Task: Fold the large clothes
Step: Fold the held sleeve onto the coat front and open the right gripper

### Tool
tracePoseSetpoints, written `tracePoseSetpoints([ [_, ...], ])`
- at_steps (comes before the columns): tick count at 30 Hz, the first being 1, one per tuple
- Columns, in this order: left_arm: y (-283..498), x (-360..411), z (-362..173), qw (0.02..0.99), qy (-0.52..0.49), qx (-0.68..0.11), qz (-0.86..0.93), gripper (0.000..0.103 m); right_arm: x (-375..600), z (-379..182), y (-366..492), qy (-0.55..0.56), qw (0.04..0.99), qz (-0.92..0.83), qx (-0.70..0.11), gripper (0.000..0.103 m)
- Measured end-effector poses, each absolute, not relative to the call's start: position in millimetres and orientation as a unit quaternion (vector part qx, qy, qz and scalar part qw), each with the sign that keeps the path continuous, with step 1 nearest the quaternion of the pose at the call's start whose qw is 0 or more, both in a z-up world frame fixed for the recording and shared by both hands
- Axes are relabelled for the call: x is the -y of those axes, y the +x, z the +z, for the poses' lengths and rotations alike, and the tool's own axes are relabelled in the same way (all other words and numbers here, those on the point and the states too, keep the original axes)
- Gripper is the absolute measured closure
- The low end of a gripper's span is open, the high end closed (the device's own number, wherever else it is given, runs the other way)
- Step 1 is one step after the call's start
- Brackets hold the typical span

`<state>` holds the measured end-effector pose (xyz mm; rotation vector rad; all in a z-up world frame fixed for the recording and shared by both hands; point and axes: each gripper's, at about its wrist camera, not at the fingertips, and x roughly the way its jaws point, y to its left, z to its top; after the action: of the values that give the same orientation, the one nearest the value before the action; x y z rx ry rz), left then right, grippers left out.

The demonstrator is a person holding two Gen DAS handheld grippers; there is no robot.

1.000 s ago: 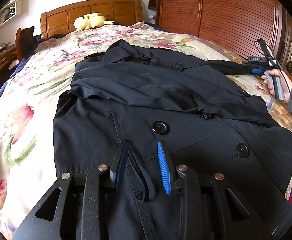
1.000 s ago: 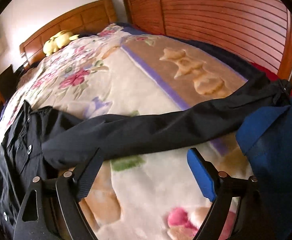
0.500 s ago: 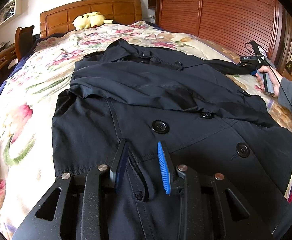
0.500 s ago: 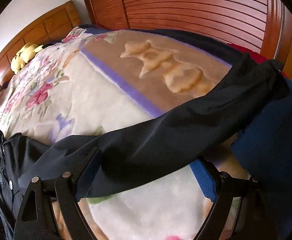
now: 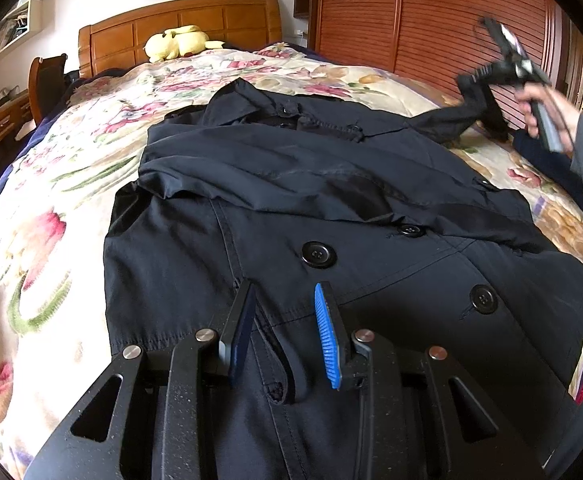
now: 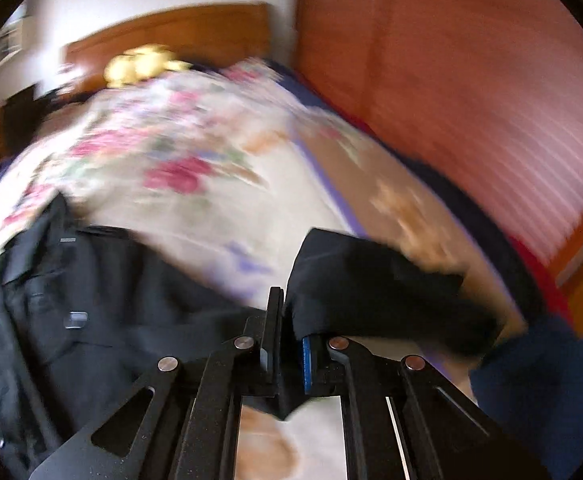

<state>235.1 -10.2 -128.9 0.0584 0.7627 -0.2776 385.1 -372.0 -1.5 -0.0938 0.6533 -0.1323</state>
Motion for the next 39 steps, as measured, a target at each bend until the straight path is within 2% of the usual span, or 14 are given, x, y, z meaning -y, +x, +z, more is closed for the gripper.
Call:
tracePoseSetpoints([
  [5, 234.8, 9.8, -128.9, 0.919, 0.026, -0.37, -0.135, 0.071, 260.1, 14.4, 350.6, -0.1, 0.949, 0.058, -0.294, 0.096],
  [10, 234.7, 8.9, -128.1, 0.919, 0.025, -0.369, -0.136, 0.071, 185.0, -6.9, 314.7, -0.132, 0.934, 0.143, -0.3, 0.096],
  [16, 234.1, 8.4, -127.2, 0.92, 0.025, -0.367, -0.137, 0.071, 176.3, -38.5, 324.1, -0.127, 0.918, 0.142, -0.347, 0.095],
  [25, 234.2, 9.2, -126.9, 0.919, 0.027, -0.369, -0.137, 0.071, 174.4, -45.9, 331.2, -0.114, 0.91, 0.144, -0.372, 0.09],
  [31, 234.3, 9.2, -126.9, 0.919, 0.027, -0.369, -0.137, 0.071, 171.3, -72.5, 320.4, -0.109, 0.893, 0.172, -0.401, 0.079],
  [35, 234.5, 9.2, -127.2, 0.919, 0.027, -0.368, -0.138, 0.071, 179.9, -89.3, 303.7, -0.081, 0.896, 0.176, -0.4, 0.066],
  [39, 234.4, 9.3, -127.0, 0.919, 0.026, -0.368, -0.137, 0.071, 186.6, -98.5, 289.5, -0.095, 0.896, 0.165, -0.401, 0.058],
])
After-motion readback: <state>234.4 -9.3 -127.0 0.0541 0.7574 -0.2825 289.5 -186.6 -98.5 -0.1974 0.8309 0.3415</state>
